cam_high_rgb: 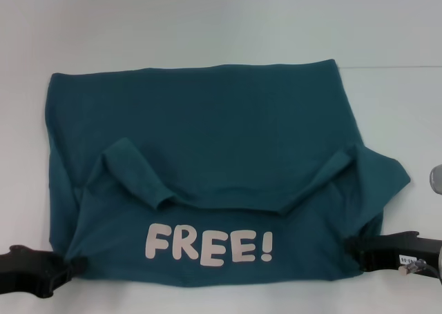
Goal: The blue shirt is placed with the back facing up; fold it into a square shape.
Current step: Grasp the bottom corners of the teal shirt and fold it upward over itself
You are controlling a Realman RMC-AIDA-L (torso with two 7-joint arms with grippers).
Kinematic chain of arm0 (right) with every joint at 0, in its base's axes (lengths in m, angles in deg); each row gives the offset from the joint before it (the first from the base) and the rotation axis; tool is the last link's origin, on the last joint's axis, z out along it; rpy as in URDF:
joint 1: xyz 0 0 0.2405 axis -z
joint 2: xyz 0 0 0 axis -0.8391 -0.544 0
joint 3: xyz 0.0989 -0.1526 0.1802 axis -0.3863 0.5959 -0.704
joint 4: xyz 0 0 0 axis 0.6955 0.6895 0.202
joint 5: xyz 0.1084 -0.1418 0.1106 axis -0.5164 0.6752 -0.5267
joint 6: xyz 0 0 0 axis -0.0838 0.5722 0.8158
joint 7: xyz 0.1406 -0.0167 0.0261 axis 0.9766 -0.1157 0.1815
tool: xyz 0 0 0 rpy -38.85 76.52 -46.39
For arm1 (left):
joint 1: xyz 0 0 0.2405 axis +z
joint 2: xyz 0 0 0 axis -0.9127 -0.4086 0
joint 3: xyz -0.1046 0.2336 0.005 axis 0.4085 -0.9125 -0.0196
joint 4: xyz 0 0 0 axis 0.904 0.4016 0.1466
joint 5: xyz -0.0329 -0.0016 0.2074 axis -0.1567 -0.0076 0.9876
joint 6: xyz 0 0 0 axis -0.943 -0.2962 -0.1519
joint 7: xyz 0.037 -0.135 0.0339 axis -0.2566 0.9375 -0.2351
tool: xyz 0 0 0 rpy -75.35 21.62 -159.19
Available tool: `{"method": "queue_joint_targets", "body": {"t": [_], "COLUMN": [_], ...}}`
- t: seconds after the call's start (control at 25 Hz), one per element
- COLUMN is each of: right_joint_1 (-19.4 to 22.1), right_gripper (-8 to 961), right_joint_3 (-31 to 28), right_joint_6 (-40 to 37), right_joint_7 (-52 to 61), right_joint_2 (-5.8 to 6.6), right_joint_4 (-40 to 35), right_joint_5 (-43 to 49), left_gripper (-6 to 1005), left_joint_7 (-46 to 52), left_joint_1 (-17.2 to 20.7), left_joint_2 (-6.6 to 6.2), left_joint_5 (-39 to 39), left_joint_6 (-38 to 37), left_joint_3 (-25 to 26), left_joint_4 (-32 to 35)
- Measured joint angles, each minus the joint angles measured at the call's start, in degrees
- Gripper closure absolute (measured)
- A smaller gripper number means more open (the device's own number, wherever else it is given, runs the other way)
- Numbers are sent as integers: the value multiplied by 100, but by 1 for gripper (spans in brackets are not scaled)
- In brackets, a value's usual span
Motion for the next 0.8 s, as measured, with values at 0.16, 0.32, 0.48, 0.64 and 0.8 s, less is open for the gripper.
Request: {"method": "queue_joint_targets", "body": {"t": [0.16, 0.32, 0.48, 0.64, 0.8], "right_joint_1": [25, 45, 8, -122, -436], "right_gripper": [952, 951, 951, 952, 952], "right_joint_3": [28, 67, 71, -1, -149], "right_joint_6": [-36, -60, -72, -141, -282], "right_joint_7": [3, 5, 23, 55, 159], "right_joint_2": [0, 0, 0, 0, 35], "right_joint_4": [-10, -14, -57, -224, -325], "right_joint_5": [0, 0, 1, -1, -6], "left_gripper": [947, 947, 947, 948, 948], "left_joint_7": [0, -24, -47, -9, 126], "left_joint_1": [91, 169, 164, 100, -43], "left_joint_2": [-2, -5, -6, -6, -13], "left_joint_5": [7, 15, 9, -39, -104], "left_joint_6": [-23, -92, -146, -187, -210], "left_joint_3": [31, 103, 168, 169, 170], "left_joint_4": [20, 88, 90, 139, 225]}}
